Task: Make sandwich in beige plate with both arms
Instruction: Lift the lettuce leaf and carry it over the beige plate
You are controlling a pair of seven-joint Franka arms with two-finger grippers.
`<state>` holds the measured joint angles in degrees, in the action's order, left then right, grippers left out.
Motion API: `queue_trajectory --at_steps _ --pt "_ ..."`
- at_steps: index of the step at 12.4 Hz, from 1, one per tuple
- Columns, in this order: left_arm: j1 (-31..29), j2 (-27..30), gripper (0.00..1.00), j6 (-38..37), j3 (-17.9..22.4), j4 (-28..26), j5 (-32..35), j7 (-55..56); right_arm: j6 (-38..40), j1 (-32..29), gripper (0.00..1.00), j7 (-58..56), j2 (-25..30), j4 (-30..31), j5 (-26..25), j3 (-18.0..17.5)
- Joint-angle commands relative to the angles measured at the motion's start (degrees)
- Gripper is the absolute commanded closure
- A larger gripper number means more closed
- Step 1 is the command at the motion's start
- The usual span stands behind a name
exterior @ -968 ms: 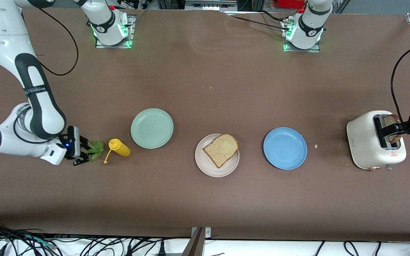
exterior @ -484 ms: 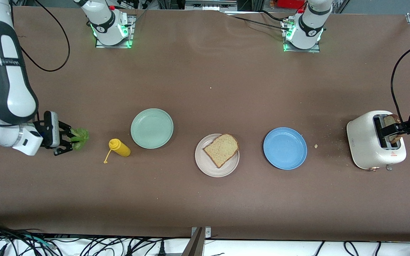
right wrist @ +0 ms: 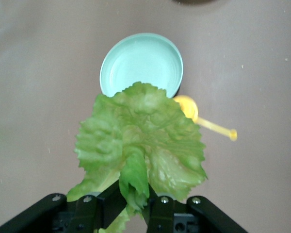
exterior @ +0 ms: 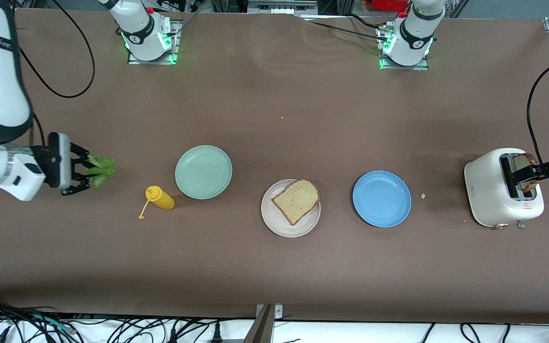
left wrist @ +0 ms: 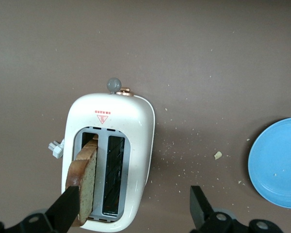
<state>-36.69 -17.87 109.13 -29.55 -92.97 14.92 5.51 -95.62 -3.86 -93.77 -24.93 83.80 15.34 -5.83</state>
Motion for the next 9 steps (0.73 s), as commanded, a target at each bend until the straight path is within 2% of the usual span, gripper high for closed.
queue_trajectory --at_steps 1,4,7,9 --pt "0.2 2.0 0.01 -1.3 0.0 1.1 1.7 -0.4 0.2 9.9 1.00 13.7 -0.5 -2.7 -1.7 1.6" --pt "0.3 2.0 0.00 -1.3 -1.9 1.0 1.2 -0.4 -4.3 19.9 1.00 29.8 -4.5 -6.2 -1.8 2.0" --pt "0.4 1.7 0.00 -1.2 -2.9 1.1 1.1 -0.6 -6.1 27.8 1.00 43.0 -12.2 -15.9 -1.8 3.6" --pt "0.3 1.5 0.00 -0.9 -2.8 1.1 1.1 -0.7 -8.6 35.4 1.00 51.5 -17.6 -21.2 -1.3 8.4"
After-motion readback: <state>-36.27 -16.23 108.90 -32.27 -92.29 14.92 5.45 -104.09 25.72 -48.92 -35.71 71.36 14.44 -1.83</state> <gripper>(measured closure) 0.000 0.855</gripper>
